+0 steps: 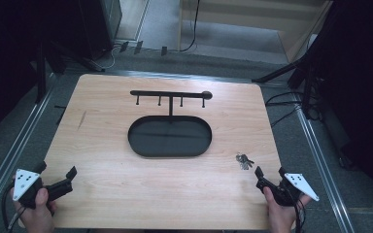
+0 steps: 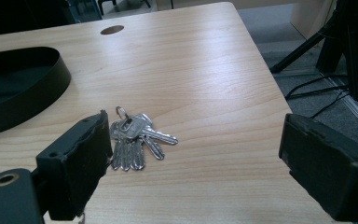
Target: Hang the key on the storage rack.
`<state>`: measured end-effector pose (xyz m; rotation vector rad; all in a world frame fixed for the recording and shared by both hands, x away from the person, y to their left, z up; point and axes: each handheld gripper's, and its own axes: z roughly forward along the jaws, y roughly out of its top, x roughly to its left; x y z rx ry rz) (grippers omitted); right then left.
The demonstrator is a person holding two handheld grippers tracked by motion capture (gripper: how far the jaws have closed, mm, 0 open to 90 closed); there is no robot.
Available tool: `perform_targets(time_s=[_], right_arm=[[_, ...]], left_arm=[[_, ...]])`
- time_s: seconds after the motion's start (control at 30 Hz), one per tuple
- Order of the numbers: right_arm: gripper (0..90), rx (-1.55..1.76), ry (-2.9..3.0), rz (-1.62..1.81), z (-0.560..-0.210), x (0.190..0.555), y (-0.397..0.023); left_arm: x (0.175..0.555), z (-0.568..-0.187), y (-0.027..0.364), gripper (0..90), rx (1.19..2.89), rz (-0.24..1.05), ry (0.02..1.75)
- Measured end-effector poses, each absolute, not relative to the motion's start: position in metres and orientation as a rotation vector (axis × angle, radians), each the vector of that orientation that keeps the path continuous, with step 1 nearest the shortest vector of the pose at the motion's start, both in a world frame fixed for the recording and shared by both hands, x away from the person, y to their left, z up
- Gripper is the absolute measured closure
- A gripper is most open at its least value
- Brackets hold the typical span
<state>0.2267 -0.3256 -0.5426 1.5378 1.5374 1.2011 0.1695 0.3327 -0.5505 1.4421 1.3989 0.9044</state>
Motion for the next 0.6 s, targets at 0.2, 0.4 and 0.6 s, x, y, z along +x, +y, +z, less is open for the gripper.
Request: perform_targets(time_s=[0.2,0.4,0.6], right_arm=[[19.4,1.528,1.600,1.181,-0.544,0.230,-0.320],[32.3,1.558,1.715,1.152,-0.535,0.240,-0.318],[40.7,1.565,1.930,0.976,-0.512,0.264,-0.304]], left_arm=[[0.170,-0.552,0.334,0.0,1.430,0.888,1.418],[0.172,-0.552,0.334,0.0,1.436,0.874,1.414],[0.167,-0.552,0.334,0.0,1.416,0.911,1.399]])
